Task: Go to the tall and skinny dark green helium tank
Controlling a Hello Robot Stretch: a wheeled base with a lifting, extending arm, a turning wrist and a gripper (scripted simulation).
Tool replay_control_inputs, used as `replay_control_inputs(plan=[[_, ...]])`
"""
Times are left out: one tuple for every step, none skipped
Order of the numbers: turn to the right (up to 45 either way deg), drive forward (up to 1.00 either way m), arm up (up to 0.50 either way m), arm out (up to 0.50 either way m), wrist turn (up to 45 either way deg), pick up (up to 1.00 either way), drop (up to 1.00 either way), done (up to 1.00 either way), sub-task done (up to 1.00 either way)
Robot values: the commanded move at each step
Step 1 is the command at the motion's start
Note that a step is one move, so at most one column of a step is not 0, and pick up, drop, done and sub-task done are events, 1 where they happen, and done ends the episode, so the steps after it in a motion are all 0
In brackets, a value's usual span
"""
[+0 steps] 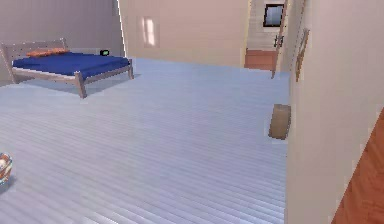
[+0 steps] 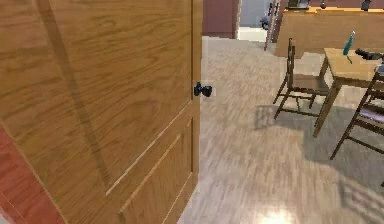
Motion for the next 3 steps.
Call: replay_control_inputs(plan=[[12.0,0.00,0.00,0.00,0.0,0.00,0.00,0.00,0.00],[0.0,1.00,0.00,0.00,0.0,0.00,0.00,0.00,0.00],[0.0,1.00,0.00,0.00,0.0,0.00,0.00,0.00,0.00]])
